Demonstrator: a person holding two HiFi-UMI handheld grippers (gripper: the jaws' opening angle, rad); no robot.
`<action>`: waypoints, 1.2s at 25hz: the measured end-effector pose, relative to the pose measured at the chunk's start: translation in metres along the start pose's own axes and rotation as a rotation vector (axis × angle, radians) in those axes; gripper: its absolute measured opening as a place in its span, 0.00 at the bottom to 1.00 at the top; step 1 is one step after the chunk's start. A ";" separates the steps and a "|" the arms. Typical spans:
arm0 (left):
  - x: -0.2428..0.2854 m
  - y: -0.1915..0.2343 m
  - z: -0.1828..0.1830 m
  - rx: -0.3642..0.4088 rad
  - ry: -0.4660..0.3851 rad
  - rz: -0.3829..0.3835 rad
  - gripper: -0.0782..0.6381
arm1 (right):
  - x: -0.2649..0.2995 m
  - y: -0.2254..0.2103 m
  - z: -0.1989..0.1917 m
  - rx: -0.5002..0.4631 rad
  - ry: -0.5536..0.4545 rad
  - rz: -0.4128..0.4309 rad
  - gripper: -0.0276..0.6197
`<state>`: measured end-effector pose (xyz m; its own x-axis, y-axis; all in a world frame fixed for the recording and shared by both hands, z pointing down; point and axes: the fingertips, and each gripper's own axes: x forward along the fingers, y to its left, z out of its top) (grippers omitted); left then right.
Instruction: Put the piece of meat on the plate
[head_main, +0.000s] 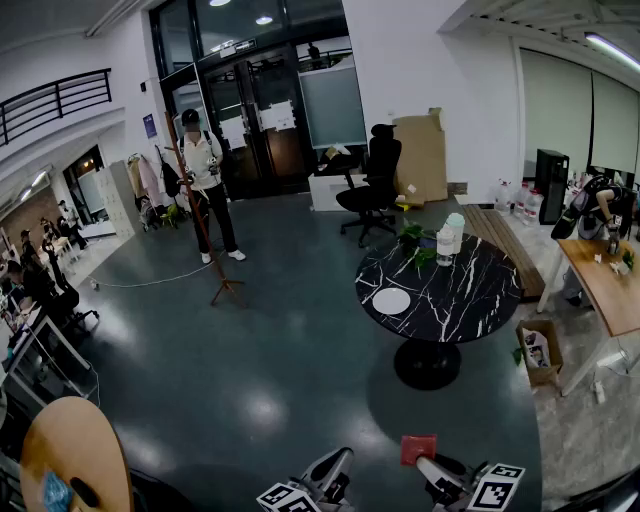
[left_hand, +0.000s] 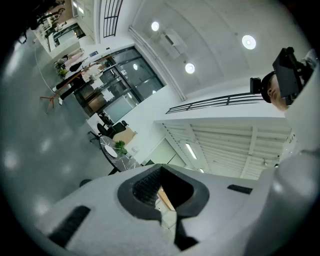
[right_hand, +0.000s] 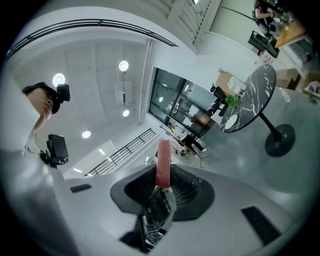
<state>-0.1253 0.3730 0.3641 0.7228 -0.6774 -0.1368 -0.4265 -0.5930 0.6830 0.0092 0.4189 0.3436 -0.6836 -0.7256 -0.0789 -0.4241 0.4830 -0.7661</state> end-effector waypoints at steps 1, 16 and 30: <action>0.005 0.003 -0.002 -0.005 0.001 0.001 0.12 | 0.002 -0.004 0.003 0.003 -0.002 -0.001 0.17; 0.075 0.052 -0.013 -0.055 0.051 0.003 0.12 | 0.036 -0.062 0.036 0.039 0.003 -0.023 0.17; 0.200 0.143 0.060 -0.033 0.053 -0.028 0.12 | 0.153 -0.136 0.132 0.022 0.001 -0.025 0.17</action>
<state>-0.0740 0.1262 0.3918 0.7624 -0.6362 -0.1180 -0.3886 -0.5961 0.7026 0.0403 0.1776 0.3511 -0.6734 -0.7369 -0.0586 -0.4281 0.4534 -0.7817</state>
